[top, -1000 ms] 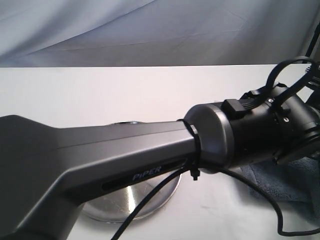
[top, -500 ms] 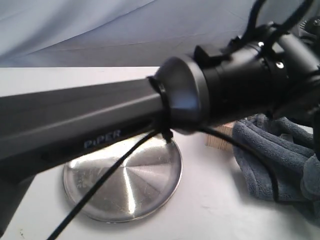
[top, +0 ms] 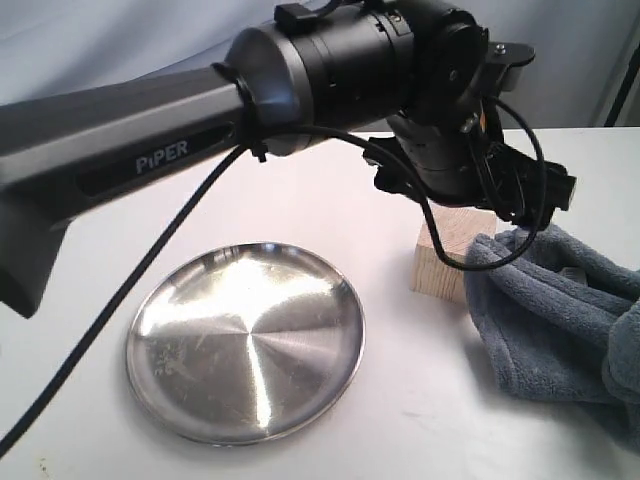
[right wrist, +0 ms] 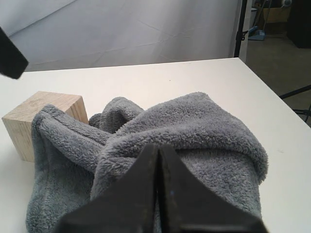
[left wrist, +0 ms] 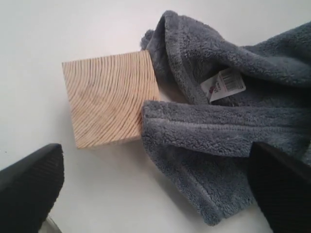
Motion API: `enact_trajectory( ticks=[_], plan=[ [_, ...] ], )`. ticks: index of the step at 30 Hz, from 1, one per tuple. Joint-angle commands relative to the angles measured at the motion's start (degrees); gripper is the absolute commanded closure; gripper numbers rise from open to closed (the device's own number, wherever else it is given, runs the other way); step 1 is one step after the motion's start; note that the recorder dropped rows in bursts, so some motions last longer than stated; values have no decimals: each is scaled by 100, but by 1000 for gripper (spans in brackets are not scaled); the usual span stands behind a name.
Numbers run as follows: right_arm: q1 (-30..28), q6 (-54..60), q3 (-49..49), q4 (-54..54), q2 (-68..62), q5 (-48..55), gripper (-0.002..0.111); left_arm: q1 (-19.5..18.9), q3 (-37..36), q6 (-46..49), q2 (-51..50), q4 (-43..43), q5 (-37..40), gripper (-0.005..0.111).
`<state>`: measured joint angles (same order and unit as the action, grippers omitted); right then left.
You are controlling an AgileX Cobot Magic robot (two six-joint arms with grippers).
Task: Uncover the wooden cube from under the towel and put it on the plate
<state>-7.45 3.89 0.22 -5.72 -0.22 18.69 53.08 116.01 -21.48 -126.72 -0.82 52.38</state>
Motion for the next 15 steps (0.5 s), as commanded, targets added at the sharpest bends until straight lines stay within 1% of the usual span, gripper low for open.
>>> enact_trajectory(
  ticks=[1,6,8,15],
  plan=[
    [8,30,-22,-26,22,0,108,65,32,63,-294,271,22,11],
    [8,30,-22,-26,22,0,108,83,32,63,-594,646,166,11],
    [8,30,-22,-26,22,0,108,83,32,63,-670,647,182,11],
    [8,30,-22,-26,22,0,108,83,32,88,-968,1013,-28,11]
  ],
)
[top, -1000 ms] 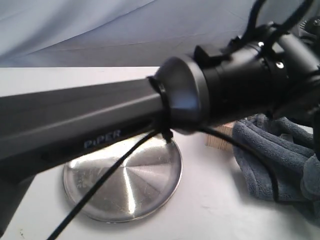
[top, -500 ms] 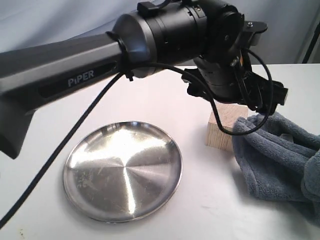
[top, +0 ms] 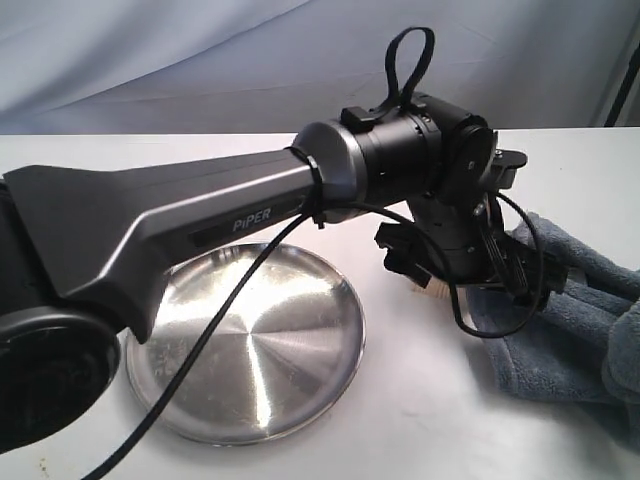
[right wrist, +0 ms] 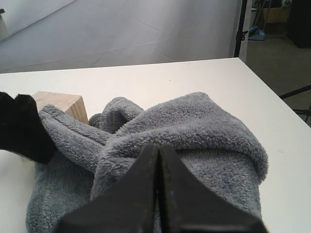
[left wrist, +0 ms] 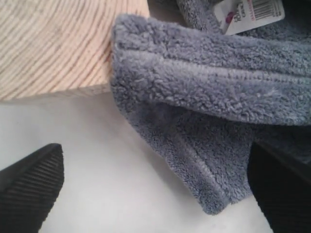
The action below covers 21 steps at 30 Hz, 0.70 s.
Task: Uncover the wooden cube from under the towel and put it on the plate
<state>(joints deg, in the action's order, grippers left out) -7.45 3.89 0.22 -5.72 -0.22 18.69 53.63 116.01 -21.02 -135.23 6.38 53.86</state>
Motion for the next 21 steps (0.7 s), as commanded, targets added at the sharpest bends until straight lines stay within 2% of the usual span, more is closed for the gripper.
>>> enact_trajectory(
  ticks=[1,6,8,12,20,21],
  plan=[
    [8,30,-22,-26,22,0,108,27,32,70,-173,385,-229,11],
    [8,30,-22,-26,22,0,108,27,32,193,-276,642,-420,14],
    [8,30,-22,-26,22,0,108,27,32,193,-286,657,-456,22],
    [8,30,-22,-26,22,0,108,27,32,193,-286,657,-456,44],
    [8,30,-22,-26,22,0,108,27,32,369,-286,657,-570,75],
    [8,30,-22,-26,22,0,108,27,32,466,-286,657,-557,82]
  ],
)
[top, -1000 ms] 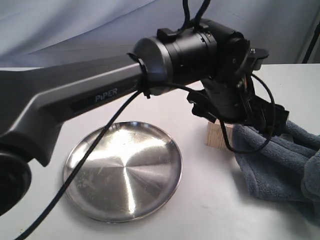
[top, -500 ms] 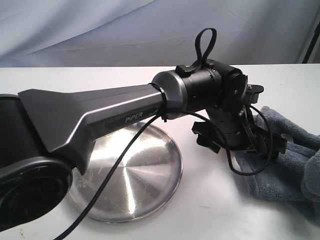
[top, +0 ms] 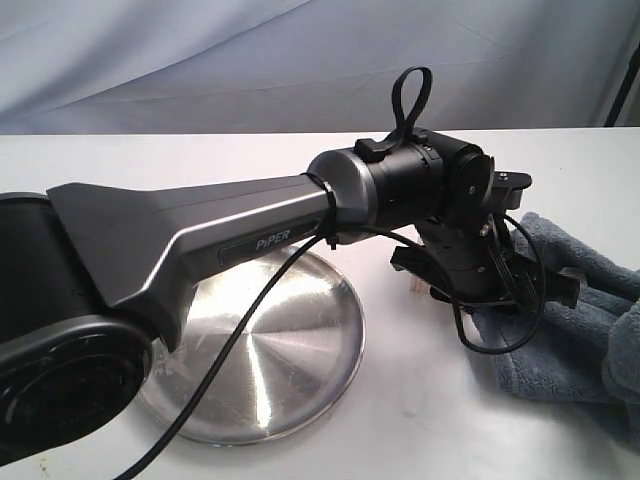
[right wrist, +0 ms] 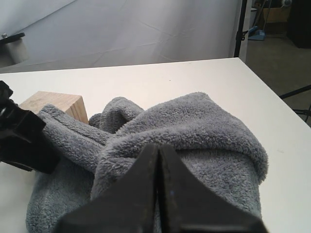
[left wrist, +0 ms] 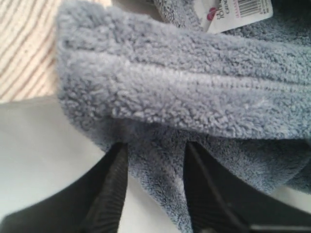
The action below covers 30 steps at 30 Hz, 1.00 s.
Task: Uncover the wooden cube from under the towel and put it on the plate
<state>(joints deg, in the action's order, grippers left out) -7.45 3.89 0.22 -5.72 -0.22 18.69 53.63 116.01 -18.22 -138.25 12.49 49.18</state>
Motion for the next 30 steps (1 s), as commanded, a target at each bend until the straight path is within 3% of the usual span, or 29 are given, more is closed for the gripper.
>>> enact_trajectory(
  ticks=[1,4,11,15,16,17,19,21,25,27,30],
  plan=[
    [8,30,-22,-26,22,0,108,27,32,244,17,46,-78,87],
    [8,30,-22,-26,22,0,108,27,32,363,17,46,-16,107],
    [8,30,-22,-26,22,0,108,27,32,377,172,-119,88,100],
    [8,30,-22,-26,22,0,108,27,32,377,398,-211,84,79],
    [8,30,-22,-26,22,0,108,27,32,377,429,-211,84,70],
    [8,30,-22,-26,22,0,108,27,32,365,475,-211,118,52],
    [8,30,-22,-26,22,0,108,27,21,322,428,-200,240,33],
    [8,30,-22,-26,22,0,108,27,21,100,275,-186,189,29],
    [8,30,-22,-26,22,0,108,27,21,15,-159,-91,-226,34],
    [8,30,-22,-26,22,0,108,27,21,27,-223,75,-392,50],
    [8,30,-22,-26,22,0,108,27,31,75,-184,215,-421,88]
  ],
)
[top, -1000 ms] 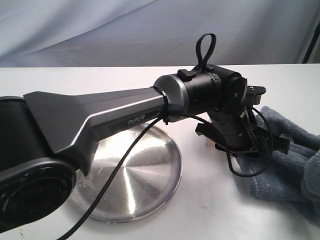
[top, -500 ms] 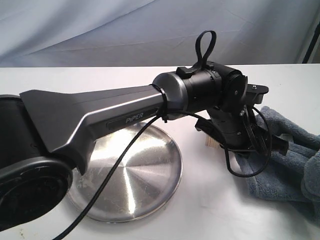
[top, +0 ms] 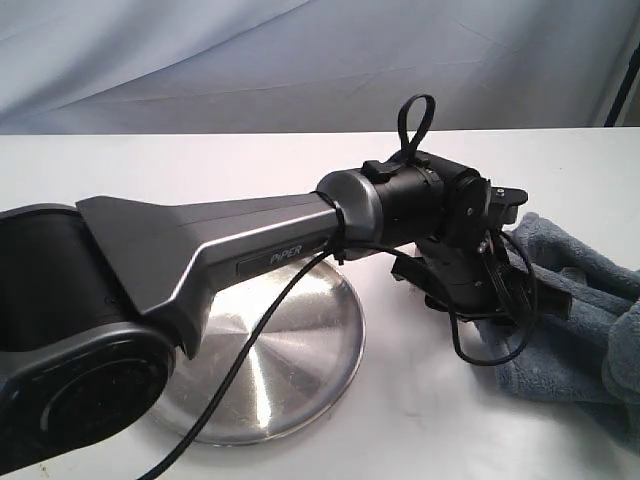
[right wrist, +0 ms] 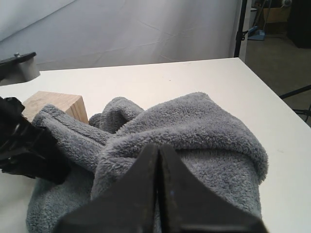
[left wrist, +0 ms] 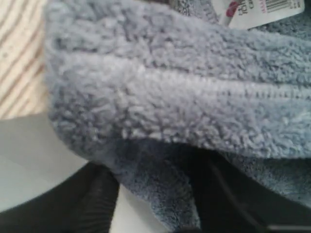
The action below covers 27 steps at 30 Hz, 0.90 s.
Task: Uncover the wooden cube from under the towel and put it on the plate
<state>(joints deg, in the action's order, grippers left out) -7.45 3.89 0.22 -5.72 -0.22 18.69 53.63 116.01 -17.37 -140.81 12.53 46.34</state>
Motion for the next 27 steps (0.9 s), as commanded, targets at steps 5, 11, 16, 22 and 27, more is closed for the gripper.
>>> enact_trajectory(
  ticks=[5,11,16,22,27],
  plan=[
    [8,30,-22,-26,22,0,108,98,31,1184,301,1573,-150,106],
    [8,30,-22,-26,22,0,108,333,31,1337,239,2022,-138,106],
    [8,30,-22,-26,22,0,108,458,31,1337,87,1970,107,104],
    [8,30,-22,-26,22,0,108,458,31,1337,73,1386,18,75],
    [8,30,-22,-26,22,0,108,458,31,1337,87,1380,121,40]
  ],
)
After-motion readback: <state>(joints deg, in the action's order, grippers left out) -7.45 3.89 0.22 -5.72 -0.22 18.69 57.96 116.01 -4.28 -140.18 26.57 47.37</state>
